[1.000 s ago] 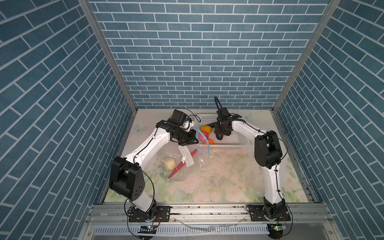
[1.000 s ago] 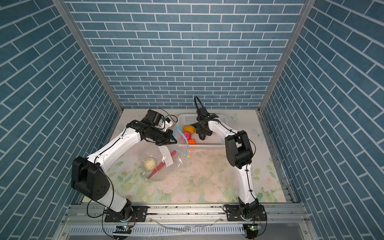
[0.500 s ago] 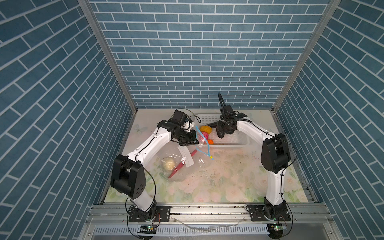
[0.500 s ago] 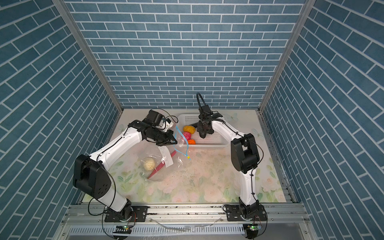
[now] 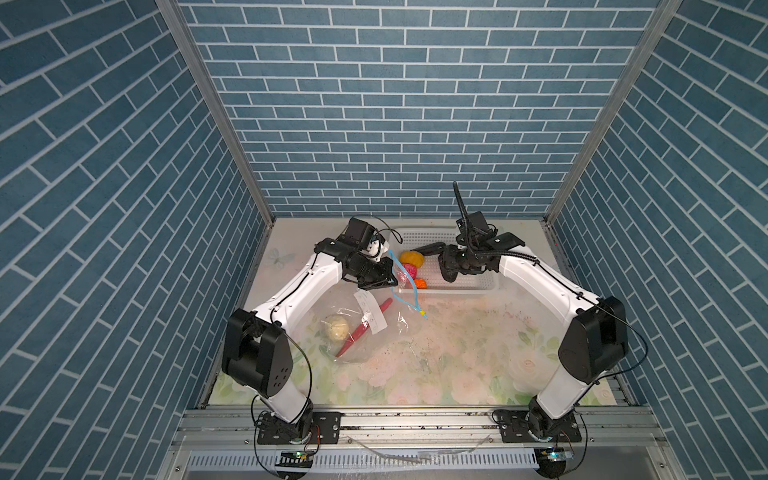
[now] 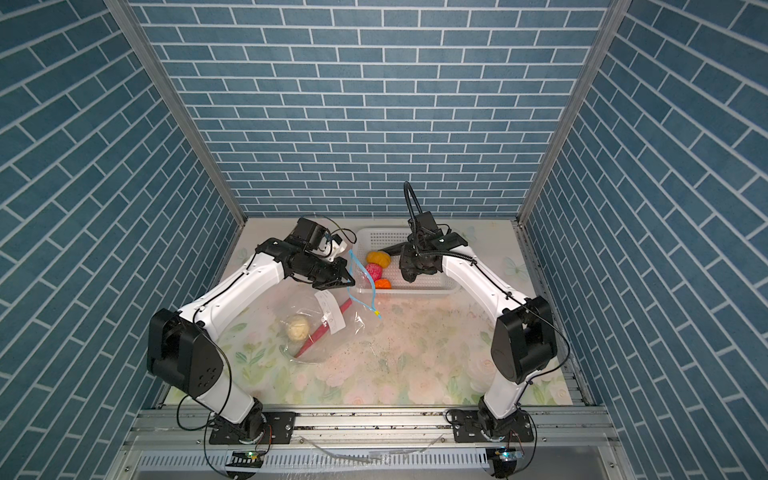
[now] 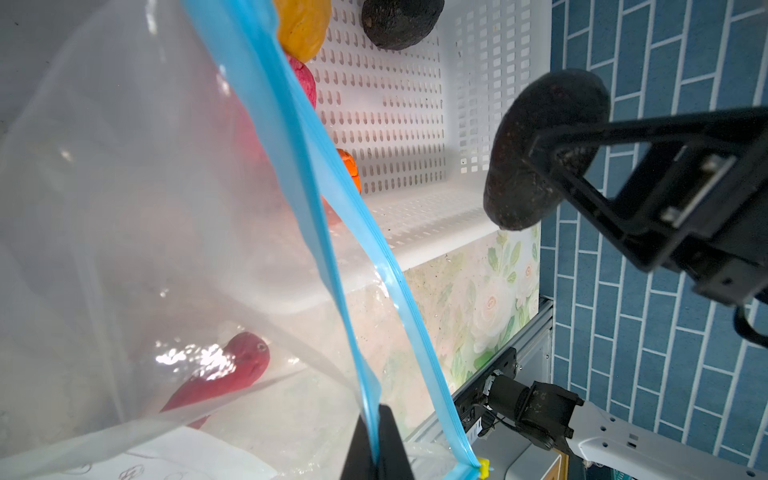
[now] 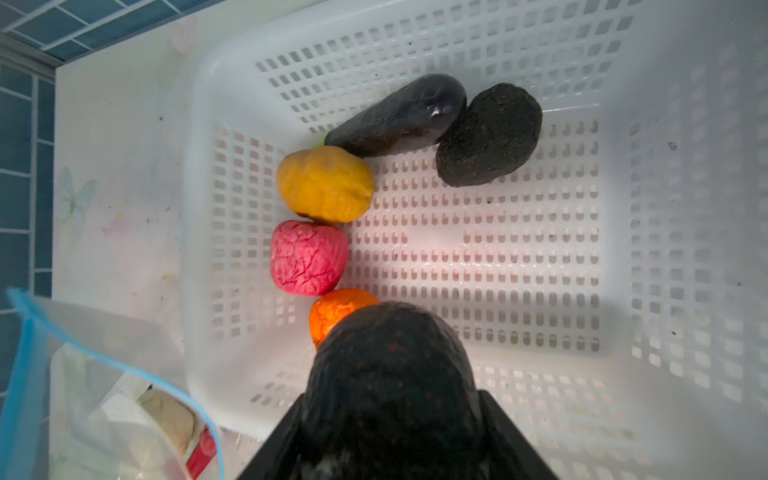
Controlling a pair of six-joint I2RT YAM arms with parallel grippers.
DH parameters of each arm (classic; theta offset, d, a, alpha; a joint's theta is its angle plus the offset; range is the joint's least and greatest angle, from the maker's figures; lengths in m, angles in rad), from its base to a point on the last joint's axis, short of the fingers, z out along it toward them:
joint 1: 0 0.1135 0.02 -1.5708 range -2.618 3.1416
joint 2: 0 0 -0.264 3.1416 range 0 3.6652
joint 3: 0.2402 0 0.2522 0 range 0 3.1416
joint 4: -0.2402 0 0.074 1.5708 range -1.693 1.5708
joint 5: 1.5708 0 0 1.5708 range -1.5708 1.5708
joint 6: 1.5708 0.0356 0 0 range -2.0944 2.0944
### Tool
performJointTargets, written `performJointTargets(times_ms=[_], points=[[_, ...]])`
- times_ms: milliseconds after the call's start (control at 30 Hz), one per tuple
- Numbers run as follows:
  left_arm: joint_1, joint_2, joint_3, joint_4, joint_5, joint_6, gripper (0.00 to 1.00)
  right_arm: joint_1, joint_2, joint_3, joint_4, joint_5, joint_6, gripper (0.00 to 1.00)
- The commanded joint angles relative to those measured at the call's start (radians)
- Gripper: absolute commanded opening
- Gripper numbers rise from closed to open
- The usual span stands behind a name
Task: Place the food in the zip-top bag and seal the zipper
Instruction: 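Lift the black avocado out of the basket with the right gripper, then carry the avocado over the bag mouth and release it inside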
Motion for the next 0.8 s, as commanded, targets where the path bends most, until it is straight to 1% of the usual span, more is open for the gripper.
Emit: performJointTargets(times_ms=[0, 133, 200, 367, 767], points=[[-0.002, 0.009, 0.029, -0.020, -0.013, 0.007, 0.00, 0.041, -0.064, -0.026, -0.027, -0.019, 0.016, 0.57], [-0.002, 0.010, 0.028, -0.022, -0.016, 0.006, 0.00, 0.082, -0.083, -0.034, -0.012, -0.019, 0.026, 0.57], [-0.002, 0.005, 0.020, -0.020, -0.020, 0.007, 0.00, 0.102, -0.091, -0.032, -0.005, -0.053, 0.031, 0.57], [-0.001, -0.003, 0.015, -0.019, -0.019, 0.004, 0.00, 0.152, -0.090, -0.017, 0.002, -0.078, 0.040, 0.57], [-0.006, -0.005, 0.018, 0.000, -0.013, 0.000, 0.00, 0.211, -0.044, 0.013, 0.024, -0.089, 0.057, 0.57]])
